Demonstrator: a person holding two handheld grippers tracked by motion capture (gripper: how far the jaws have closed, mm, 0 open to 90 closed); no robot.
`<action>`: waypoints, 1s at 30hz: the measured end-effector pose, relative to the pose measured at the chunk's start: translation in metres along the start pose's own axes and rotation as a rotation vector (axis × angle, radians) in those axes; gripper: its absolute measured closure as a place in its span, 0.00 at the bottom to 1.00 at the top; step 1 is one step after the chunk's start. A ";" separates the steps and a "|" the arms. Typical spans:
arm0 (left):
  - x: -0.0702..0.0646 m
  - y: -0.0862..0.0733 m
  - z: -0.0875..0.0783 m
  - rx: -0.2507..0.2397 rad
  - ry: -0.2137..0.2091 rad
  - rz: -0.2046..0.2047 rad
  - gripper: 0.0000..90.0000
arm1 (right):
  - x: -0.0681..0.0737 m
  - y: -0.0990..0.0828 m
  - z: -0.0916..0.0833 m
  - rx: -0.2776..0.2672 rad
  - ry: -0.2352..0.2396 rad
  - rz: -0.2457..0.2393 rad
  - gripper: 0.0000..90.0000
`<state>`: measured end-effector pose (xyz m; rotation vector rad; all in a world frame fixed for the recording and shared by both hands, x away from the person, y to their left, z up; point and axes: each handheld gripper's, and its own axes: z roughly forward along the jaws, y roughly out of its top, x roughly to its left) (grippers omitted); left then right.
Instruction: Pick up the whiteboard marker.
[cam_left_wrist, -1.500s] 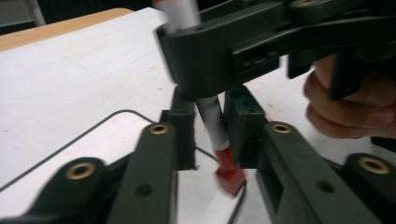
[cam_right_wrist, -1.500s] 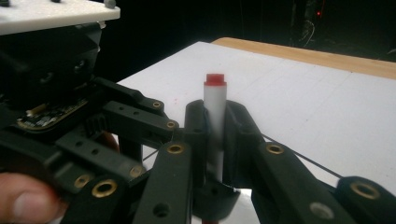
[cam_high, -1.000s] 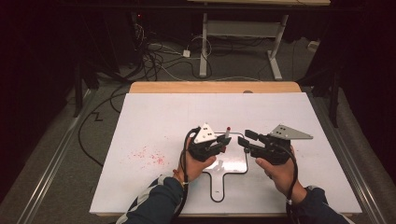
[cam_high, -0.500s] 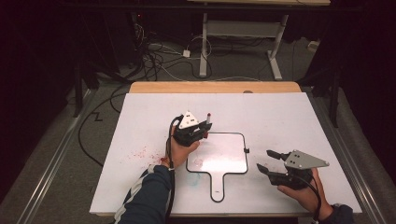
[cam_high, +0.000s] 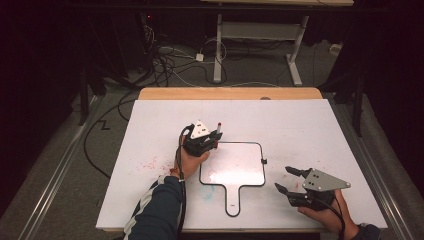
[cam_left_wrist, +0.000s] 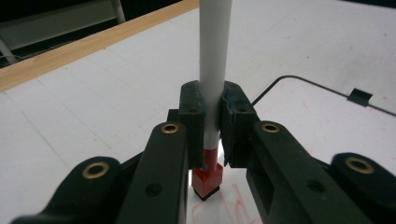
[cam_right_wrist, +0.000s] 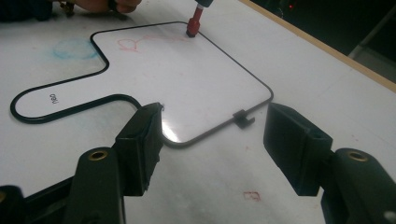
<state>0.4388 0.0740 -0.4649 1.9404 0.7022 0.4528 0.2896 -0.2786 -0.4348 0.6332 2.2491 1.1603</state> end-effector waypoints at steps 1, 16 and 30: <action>0.000 0.000 -0.002 0.004 -0.005 0.003 0.87 | 0.000 0.000 0.000 0.003 0.003 0.003 0.43; -0.003 -0.002 0.003 -0.020 -0.044 -0.001 0.88 | 0.005 0.002 0.006 0.014 0.020 -0.040 0.42; 0.010 -0.006 -0.004 -0.025 -0.015 -0.030 0.87 | 0.005 0.000 0.006 0.019 0.020 -0.049 0.42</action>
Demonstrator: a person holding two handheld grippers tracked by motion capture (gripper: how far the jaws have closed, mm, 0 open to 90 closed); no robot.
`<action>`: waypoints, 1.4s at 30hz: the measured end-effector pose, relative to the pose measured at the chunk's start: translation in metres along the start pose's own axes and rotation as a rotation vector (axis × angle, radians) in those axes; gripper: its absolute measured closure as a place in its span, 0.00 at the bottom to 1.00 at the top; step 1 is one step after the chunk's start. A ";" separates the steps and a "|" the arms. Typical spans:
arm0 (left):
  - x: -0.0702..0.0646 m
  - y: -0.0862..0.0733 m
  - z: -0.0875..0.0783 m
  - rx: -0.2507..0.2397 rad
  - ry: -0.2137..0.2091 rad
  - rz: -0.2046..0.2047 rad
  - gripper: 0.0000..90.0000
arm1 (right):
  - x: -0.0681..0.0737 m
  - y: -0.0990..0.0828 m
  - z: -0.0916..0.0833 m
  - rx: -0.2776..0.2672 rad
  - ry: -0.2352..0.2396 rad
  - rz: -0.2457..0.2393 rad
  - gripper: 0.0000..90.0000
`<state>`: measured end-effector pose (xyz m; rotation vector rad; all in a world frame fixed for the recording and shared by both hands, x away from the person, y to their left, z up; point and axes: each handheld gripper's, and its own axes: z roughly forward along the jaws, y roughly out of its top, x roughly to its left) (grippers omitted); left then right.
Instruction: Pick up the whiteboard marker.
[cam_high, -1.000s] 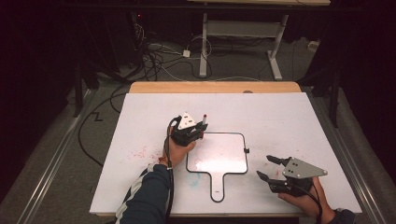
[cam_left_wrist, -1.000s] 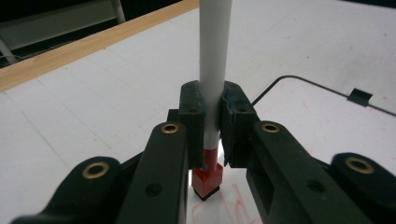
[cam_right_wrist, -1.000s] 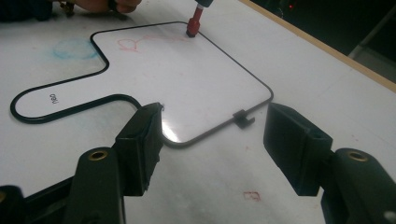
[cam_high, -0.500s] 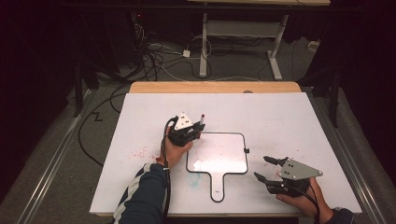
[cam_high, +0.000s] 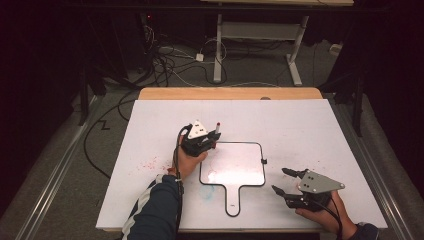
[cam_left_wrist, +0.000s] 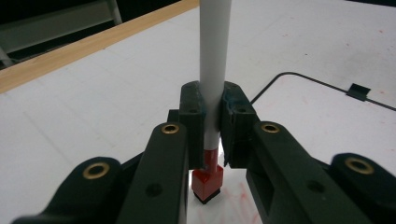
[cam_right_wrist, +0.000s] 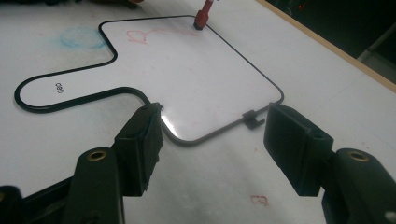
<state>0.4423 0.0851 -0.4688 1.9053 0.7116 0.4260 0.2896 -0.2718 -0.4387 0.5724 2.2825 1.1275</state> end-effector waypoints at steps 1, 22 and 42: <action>0.001 -0.001 -0.002 -0.004 -0.006 -0.012 0.88 | 0.000 0.000 0.000 0.002 -0.002 -0.006 0.42; -0.010 -0.011 -0.026 0.025 -0.053 0.076 0.88 | 0.001 0.000 0.000 0.015 -0.004 -0.011 0.42; -0.002 -0.001 -0.003 0.004 -0.043 0.045 0.88 | 0.003 0.000 0.001 0.023 0.003 -0.031 0.42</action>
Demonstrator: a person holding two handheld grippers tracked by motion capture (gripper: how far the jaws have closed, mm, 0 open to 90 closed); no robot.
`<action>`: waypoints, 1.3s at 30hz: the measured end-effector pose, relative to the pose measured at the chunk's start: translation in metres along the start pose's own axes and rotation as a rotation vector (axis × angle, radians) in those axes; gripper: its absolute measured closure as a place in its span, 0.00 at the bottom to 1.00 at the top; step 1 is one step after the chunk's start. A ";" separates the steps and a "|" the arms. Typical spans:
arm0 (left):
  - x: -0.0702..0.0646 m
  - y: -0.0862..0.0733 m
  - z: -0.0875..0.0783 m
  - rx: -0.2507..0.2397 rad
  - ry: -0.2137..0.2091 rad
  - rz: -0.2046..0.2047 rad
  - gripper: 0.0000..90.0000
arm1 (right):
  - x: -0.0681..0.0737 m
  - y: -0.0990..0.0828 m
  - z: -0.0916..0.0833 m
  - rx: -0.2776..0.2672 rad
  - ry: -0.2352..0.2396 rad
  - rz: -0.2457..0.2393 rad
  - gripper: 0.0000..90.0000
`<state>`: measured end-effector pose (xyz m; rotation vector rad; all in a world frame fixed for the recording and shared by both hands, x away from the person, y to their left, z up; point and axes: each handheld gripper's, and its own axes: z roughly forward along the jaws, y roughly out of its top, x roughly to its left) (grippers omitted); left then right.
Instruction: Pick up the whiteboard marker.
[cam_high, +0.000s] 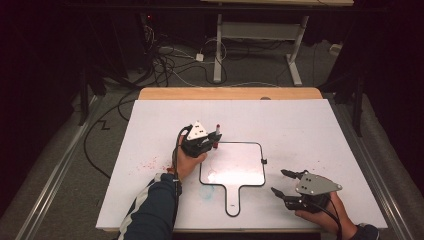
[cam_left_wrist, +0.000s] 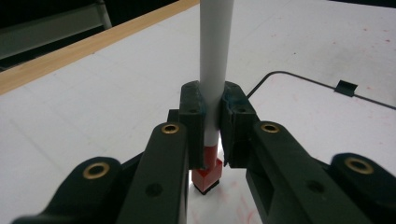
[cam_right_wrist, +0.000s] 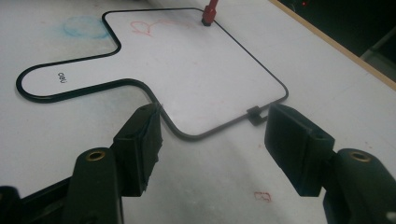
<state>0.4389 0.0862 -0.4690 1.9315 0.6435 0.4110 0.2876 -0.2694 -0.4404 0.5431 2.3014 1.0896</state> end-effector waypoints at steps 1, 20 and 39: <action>0.000 -0.001 -0.004 0.005 -0.001 0.002 0.88 | 0.000 0.000 -0.001 -0.001 -0.002 0.001 0.42; 0.002 -0.007 -0.007 -0.022 0.005 -0.018 0.88 | 0.001 0.002 0.002 0.004 0.001 -0.014 0.41; -0.002 0.000 0.006 -0.019 0.007 -0.020 0.87 | 0.001 0.004 0.006 0.001 0.013 -0.019 0.41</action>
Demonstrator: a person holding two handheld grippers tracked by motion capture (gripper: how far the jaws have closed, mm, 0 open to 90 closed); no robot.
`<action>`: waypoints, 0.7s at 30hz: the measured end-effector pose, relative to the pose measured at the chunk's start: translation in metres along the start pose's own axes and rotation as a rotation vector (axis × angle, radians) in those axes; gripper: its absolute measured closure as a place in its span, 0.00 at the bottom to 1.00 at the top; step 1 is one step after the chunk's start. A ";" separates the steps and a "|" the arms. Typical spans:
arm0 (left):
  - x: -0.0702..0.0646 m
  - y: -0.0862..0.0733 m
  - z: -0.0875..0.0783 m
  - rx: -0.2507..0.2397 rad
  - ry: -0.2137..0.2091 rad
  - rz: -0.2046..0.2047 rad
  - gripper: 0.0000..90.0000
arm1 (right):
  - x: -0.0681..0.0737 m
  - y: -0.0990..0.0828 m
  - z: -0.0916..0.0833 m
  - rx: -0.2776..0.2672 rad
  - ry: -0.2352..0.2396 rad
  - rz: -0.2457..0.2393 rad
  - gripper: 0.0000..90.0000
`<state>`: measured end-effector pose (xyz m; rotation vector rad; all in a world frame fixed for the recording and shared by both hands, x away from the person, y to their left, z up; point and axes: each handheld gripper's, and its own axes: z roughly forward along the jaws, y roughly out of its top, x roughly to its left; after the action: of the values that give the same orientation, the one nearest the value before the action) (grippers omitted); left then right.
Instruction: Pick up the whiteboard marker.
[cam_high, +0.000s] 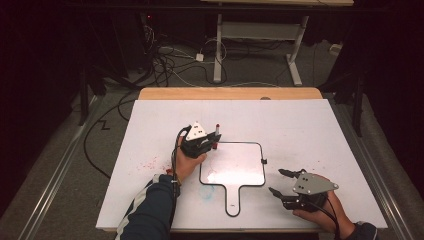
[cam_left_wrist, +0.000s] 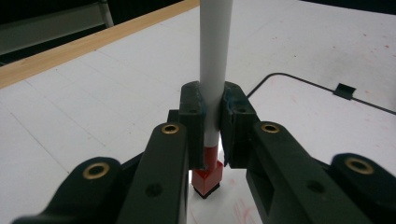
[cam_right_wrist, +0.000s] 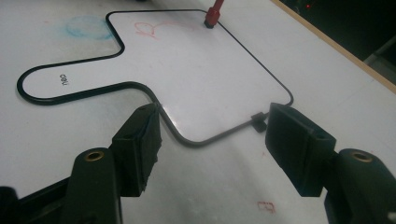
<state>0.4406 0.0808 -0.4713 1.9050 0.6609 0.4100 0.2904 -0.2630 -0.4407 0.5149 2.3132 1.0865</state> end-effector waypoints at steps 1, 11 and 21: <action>0.000 0.000 0.000 0.001 -0.002 0.005 0.87 | 0.000 0.000 0.001 0.003 0.002 -0.002 0.41; 0.000 -0.001 -0.006 0.017 -0.022 0.007 0.87 | -0.001 0.000 0.002 0.008 -0.001 -0.009 0.41; -0.005 -0.001 -0.008 0.023 -0.032 0.019 0.87 | -0.002 0.000 0.001 0.006 -0.004 -0.017 0.41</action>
<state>0.4316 0.0841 -0.4688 1.9371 0.6289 0.3852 0.2922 -0.2633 -0.4404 0.4986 2.3138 1.0695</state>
